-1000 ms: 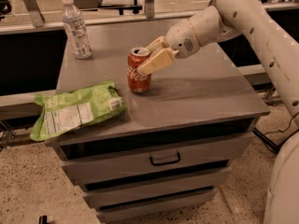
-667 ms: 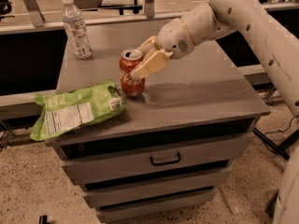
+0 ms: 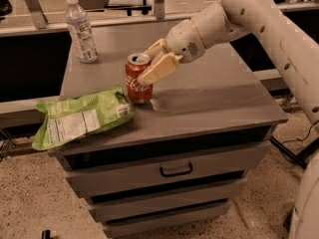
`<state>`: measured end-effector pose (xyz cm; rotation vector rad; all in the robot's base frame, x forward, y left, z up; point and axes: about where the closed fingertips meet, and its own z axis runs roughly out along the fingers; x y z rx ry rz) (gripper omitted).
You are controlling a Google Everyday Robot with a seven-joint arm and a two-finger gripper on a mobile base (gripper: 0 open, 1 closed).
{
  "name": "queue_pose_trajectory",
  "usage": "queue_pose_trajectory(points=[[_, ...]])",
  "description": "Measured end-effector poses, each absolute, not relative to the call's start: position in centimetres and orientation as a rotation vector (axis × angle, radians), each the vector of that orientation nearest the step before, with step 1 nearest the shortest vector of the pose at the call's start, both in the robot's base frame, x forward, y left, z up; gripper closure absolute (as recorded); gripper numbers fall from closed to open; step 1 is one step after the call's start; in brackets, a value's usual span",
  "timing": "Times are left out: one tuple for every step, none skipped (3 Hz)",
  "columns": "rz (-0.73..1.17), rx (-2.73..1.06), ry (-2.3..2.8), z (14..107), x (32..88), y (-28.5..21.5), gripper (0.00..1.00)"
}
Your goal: Move coke can near green rice chip bag
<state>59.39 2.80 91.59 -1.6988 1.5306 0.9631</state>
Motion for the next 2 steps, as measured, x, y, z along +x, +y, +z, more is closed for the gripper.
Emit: queue_pose_trajectory(points=[[0.968, -1.702, 1.528, 91.48, 59.38, 3.16, 0.05], [0.969, -1.703, 1.526, 91.44, 59.38, 3.3, 0.0]])
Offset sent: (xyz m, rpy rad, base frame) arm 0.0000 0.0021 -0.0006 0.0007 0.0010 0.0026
